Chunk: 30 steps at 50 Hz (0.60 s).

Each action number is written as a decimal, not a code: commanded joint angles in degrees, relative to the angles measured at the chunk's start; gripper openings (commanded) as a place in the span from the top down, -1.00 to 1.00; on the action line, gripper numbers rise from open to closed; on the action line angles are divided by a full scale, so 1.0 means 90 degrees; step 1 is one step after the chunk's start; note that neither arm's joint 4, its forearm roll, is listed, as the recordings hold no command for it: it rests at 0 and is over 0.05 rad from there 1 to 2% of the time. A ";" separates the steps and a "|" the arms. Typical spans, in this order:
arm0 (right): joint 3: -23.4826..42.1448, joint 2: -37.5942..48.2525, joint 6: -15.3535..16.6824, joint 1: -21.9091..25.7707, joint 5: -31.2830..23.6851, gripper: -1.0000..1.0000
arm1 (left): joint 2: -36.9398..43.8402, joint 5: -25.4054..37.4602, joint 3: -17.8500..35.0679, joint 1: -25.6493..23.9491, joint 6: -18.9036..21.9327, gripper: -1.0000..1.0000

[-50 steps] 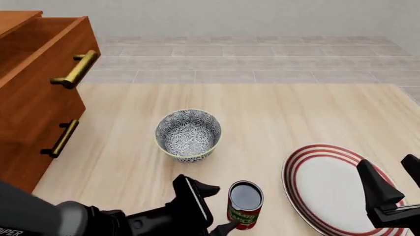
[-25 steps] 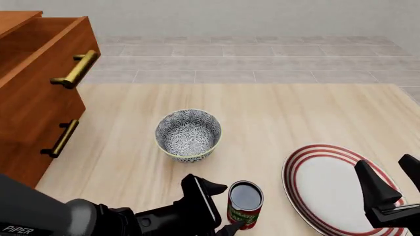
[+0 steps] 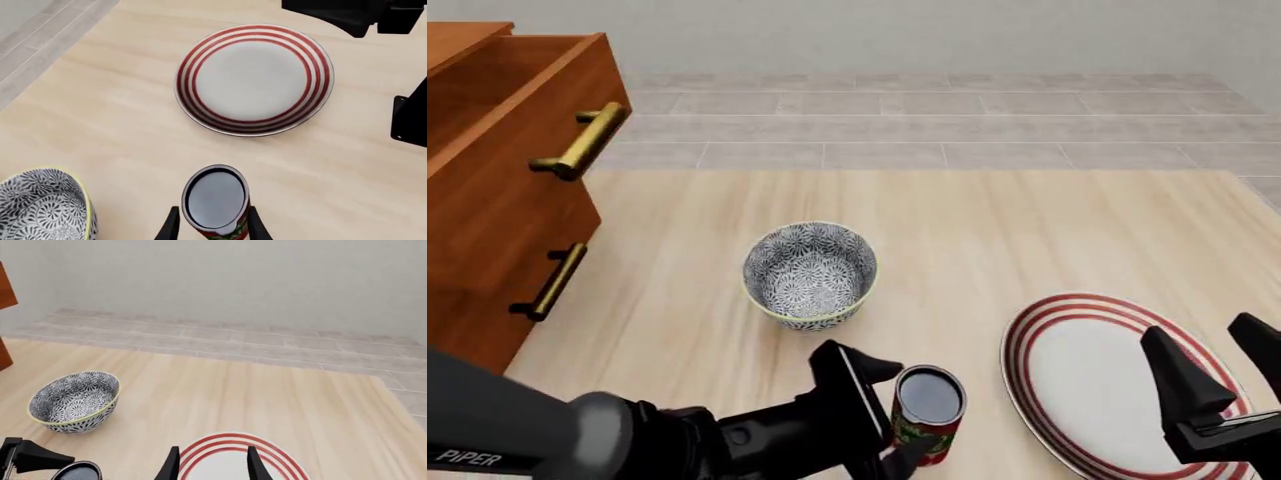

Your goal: Put the ketchup in the top drawer of the cabinet.

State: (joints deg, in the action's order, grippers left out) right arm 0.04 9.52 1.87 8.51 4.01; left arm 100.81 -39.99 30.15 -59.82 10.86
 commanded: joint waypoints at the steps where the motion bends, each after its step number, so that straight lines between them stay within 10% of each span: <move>1: -0.0001 0.0035 0.0033 0.0042 0.0014 -1.00 | 0.0107 0.0136 0.0228 -0.0025 0.0000 -1.00; 28: -0.0001 0.0021 0.0056 0.0054 -0.0020 -1.00 | -0.0060 0.0232 0.0324 0.0025 -0.0323 -1.00; 29: -0.0001 0.0021 0.0057 0.0058 -0.0022 -1.00 | -0.0003 0.0204 0.0316 0.0005 -0.0271 1.00; 30: -0.0002 0.0033 0.0055 0.0059 -0.0015 -1.00 | 0.0018 0.0197 0.0312 0.0022 -0.0232 1.00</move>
State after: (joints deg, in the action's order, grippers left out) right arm 0.03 9.88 2.30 8.96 4.02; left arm 101.86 -38.56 33.02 -60.01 8.66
